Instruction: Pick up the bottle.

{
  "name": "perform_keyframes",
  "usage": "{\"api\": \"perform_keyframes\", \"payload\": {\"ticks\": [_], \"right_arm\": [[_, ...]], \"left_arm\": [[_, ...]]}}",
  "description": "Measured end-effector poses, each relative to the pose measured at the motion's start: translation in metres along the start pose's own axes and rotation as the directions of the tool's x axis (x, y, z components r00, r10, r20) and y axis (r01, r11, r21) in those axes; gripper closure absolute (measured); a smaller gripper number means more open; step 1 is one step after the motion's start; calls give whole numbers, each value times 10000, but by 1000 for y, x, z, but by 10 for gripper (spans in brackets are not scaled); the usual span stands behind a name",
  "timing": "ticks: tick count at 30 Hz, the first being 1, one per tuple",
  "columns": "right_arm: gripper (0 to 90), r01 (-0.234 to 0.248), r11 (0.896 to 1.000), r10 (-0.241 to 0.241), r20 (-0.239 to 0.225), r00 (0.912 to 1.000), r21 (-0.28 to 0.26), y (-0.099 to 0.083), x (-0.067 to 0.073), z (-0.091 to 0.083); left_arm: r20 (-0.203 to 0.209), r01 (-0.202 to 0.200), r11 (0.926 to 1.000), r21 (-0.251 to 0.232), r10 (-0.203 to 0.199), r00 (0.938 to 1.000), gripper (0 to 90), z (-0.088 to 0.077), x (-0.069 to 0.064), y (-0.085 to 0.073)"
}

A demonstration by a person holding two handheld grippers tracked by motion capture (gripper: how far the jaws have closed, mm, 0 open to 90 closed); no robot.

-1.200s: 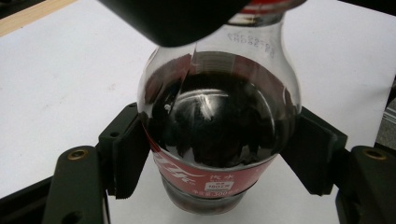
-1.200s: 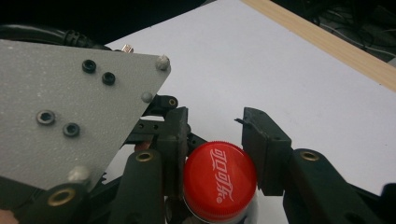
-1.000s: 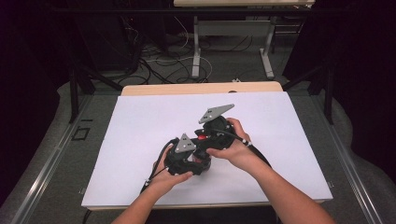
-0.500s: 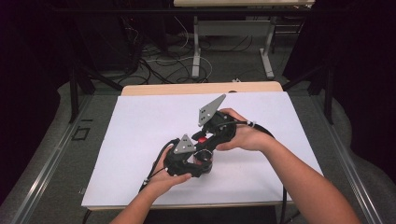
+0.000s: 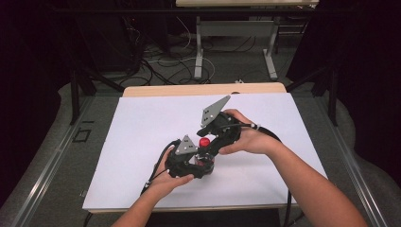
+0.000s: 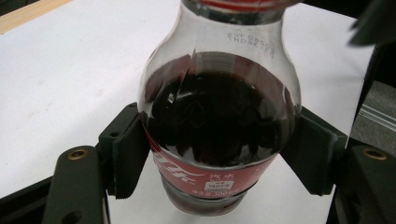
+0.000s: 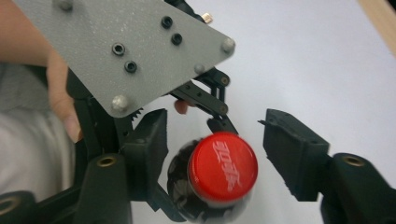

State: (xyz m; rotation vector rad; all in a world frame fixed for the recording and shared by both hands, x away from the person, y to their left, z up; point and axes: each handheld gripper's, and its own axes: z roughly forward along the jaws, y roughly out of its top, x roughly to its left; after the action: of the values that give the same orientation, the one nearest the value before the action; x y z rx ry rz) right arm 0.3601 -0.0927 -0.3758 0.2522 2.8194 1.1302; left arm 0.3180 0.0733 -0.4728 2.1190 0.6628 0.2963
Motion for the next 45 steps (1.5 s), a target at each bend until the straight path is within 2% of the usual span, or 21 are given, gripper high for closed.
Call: {"api": "perform_keyframes", "payload": {"ticks": [1, 2, 3, 6, 7, 9, 11, 12, 16, 18, 21, 23, 24, 29, 36, 37, 39, 40, 41, 43, 45], "right_arm": [[352, -190, 9997, 193, 225, 9996, -125, -1, 1, -1], [336, -530, 9984, 535, 293, 9981, -197, -1, 4, -1], [336, -530, 9984, 535, 293, 9981, -197, -1, 4, -1], [337, -1512, 9869, 1557, 886, 9838, -557, -3, 9, -3], [340, -1830, 9809, 1891, 1037, 9765, -652, -4, 11, -4], [350, -2240, 9702, 2364, 1569, 9589, -926, -5, 15, -3], [347, -2180, 9692, 2394, 2282, 9437, -1149, -5, 20, -2], [347, -2357, 9647, 2589, 2584, 9307, -1178, -5, 23, -1], [351, -2441, 9583, 2814, 3394, 8976, -1489, -4, 30, 5], [365, -2611, 9519, 3024, 3546, 8848, -1603, -3, 31, 9], [420, -2964, 9377, 3425, 3380, 8766, -1815, -3, 29, 12], [456, -3144, 9331, 3558, 3225, 8771, -1743, -2, 28, 13], [473, -3147, 9314, 3600, 3349, 8708, -1829, -2, 28, 15], [584, -3290, 9292, 3680, 3417, 8647, -1684, -2, 26, 17], [607, -3511, 9251, 3790, 2906, 8786, -1449, -1, 22, 14], [609, -3352, 9332, 3580, 2562, 8979, -1295, 0, 19, 12], [610, -3121, 9439, 3286, 2128, 9202, -1081, 1, 14, 10], [610, -3121, 9439, 3286, 2128, 9202, -1081, 1, 14, 10], [611, -2896, 9535, 3001, 1723, 9382, -835, 2, 9, 7], [611, -2404, 9696, 2440, 1111, 9634, -448, 4, 4, 5], [611, -1797, 9836, 1803, 487, 9824, -163, 5, -2, 3]], "left_arm": [[-68, 237, 9997, -38, -238, 9997, 300, 0, 0, 0], [-145, 213, 9997, -103, -214, 9997, 300, 0, 0, 0], [-145, 213, 9997, -103, -214, 9997, 300, 0, 0, 0], [-247, 265, 9996, -21, -265, 9993, 300, -1, 1, 0], [-282, 493, 9988, -21, -494, 9984, 300, 0, 0, 0], [-319, 551, 9985, 39, -549, 9980, 300, 0, 0, 0], [-446, 733, 9973, -87, -736, 9963, 300, 2, 0, -1], [-514, 739, 9972, -119, -744, 9959, 300, 2, 0, -1], [-676, 769, 9969, -157, -778, 9947, 300, 2, -1, 0], [-714, 770, 9969, -172, -780, 9944, 300, 3, -1, -1], [-781, 881, 9960, -161, -891, 9930, 300, 2, 0, -1], [-752, 867, 9960, -195, -879, 9933, 300, 3, 1, -1], [-805, 846, 9964, -113, -852, 9931, 300, 2, 0, -1], [-789, 817, 9965, -157, -827, 9934, 300, 3, -1, -1], [-736, 745, 9971, -130, -753, 9944, 301, 1, -1, 0], [-683, 772, 9970, -81, -776, 9946, 301, 0, -1, 0], [-509, 729, 9973, -43, -730, 9960, 301, -2, 0, 0], [-514, 677, 9976, -133, -683, 9963, 301, -2, 0, 1], [-493, 644, 9979, -114, -649, 9967, 301, -3, 0, 1], [-333, 548, 9984, -164, -553, 9979, 301, -3, -1, 1], [-196, 485, 9987, -123, -488, 9986, 301, -4, -2, 1]]}}
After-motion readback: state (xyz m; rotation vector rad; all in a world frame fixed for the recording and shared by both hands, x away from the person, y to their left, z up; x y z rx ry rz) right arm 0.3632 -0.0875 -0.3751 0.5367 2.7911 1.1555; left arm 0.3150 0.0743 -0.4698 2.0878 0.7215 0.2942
